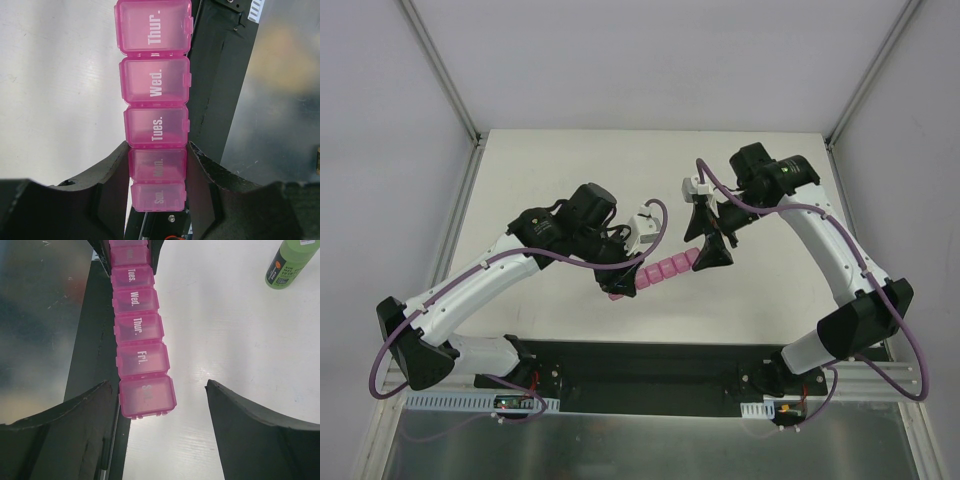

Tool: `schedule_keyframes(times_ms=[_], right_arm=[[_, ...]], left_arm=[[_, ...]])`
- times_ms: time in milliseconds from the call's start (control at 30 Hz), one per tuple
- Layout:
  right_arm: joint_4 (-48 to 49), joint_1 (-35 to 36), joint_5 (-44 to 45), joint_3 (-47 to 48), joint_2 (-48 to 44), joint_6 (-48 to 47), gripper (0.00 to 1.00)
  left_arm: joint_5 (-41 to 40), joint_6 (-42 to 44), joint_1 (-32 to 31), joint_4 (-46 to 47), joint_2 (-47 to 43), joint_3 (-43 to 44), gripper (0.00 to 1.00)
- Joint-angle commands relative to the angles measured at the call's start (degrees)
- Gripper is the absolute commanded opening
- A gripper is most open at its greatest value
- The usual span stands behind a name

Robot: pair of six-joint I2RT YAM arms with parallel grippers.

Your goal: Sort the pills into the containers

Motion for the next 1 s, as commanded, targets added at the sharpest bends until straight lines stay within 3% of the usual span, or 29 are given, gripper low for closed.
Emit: schedule_keyframes(times_ms=[0,333,633,967], right_arm=[[-7.0,0.4,-0.7,1.3,-0.1,-0.2,0.79],[-7.7,0.8,-0.5,1.3,0.2,-0.5,0.59],[-9.9,1.1,-1.7,3.5,0.8,0.2,0.31],[-15.0,1.0,-5.3,6.5,6.2,6.4,0.29]], left_arm=[[1.8,0.2,-0.5,-0.1,-0.7,1.6,0.0],[1.7,0.3,-0.5,-0.1,-0.4,1.8,0.0],[-1.3,1.4,-0.5,-0.1,-0.4,0.4,0.0],[-16.0,4.6,-3.0,-0.2,0.7,-1.3,0.0]])
